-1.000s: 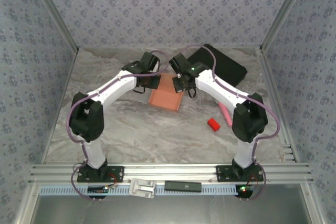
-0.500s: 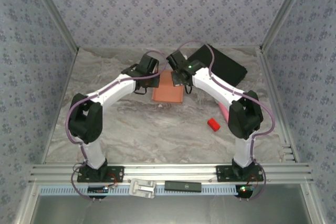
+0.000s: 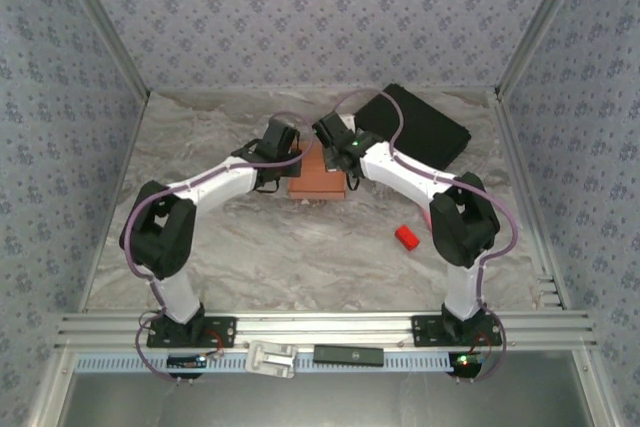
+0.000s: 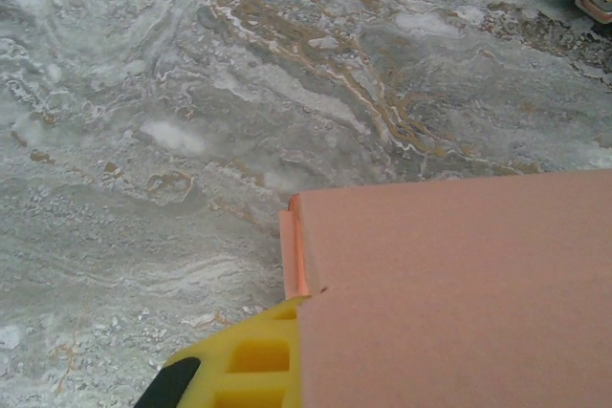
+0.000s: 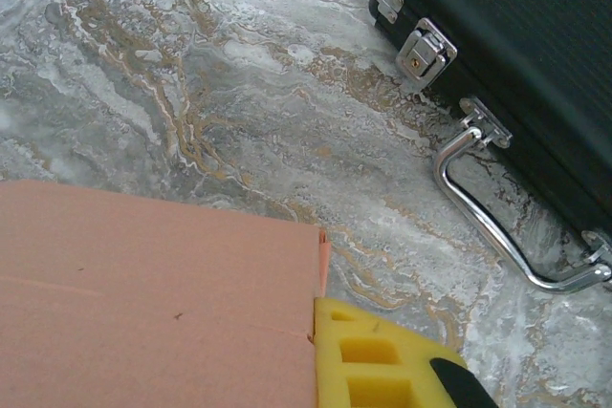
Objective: Fold the paper box
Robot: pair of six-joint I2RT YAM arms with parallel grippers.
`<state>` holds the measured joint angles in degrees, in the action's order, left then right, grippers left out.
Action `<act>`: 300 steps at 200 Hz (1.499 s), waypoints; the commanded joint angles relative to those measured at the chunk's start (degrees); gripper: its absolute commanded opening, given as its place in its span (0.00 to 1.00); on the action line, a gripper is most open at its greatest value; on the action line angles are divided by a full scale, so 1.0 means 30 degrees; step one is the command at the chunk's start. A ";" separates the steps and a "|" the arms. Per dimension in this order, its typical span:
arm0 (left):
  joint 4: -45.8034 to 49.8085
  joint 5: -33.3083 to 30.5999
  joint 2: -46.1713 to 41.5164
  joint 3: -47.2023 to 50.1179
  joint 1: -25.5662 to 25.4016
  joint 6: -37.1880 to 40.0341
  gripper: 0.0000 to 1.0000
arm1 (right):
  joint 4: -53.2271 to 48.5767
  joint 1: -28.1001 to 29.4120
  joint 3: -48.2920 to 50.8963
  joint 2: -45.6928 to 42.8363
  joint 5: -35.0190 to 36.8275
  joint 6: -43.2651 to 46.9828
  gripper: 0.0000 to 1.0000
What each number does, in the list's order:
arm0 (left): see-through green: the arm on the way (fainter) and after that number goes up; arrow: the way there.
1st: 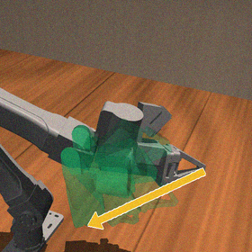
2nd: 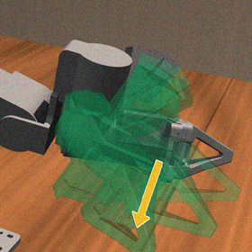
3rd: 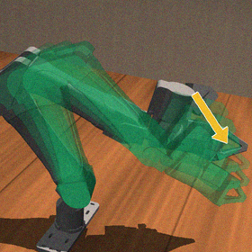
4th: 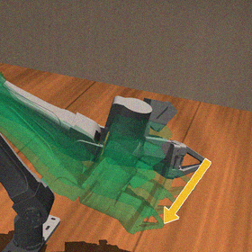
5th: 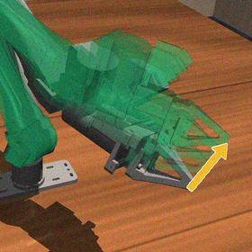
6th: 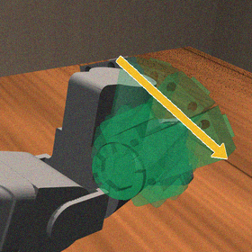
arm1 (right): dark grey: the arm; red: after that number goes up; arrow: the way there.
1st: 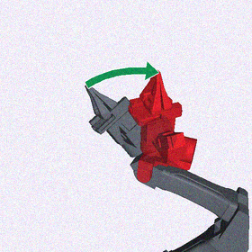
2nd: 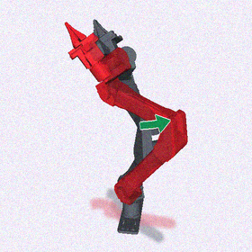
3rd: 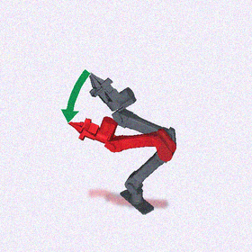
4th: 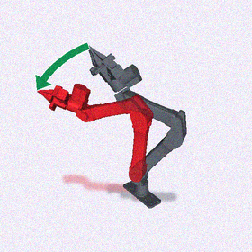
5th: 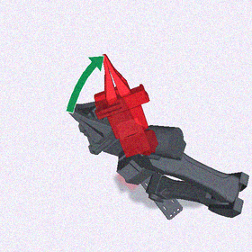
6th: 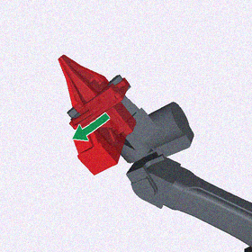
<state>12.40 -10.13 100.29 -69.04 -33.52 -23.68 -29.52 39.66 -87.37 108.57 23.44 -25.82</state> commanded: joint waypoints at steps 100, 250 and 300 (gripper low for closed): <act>-0.4524 -0.0201 -0.1767 0.2614 -0.1865 -0.0172 0.00 | 0.3416 0.0802 0.2642 -0.1628 -0.0026 -0.2737 0.00; -0.9109 -0.0650 -0.1472 0.6381 -0.2577 0.0101 0.00 | 0.8502 0.1421 0.8761 -0.3129 0.0860 -0.1447 0.00; -0.8248 -0.1726 -0.1496 0.6137 -0.2763 0.0324 0.00 | 0.6279 0.1809 0.8354 -0.3932 0.2174 -0.2250 0.21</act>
<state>-12.58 -17.41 95.96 -50.39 -39.92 -23.42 -6.22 43.55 -62.13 98.85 29.69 -31.00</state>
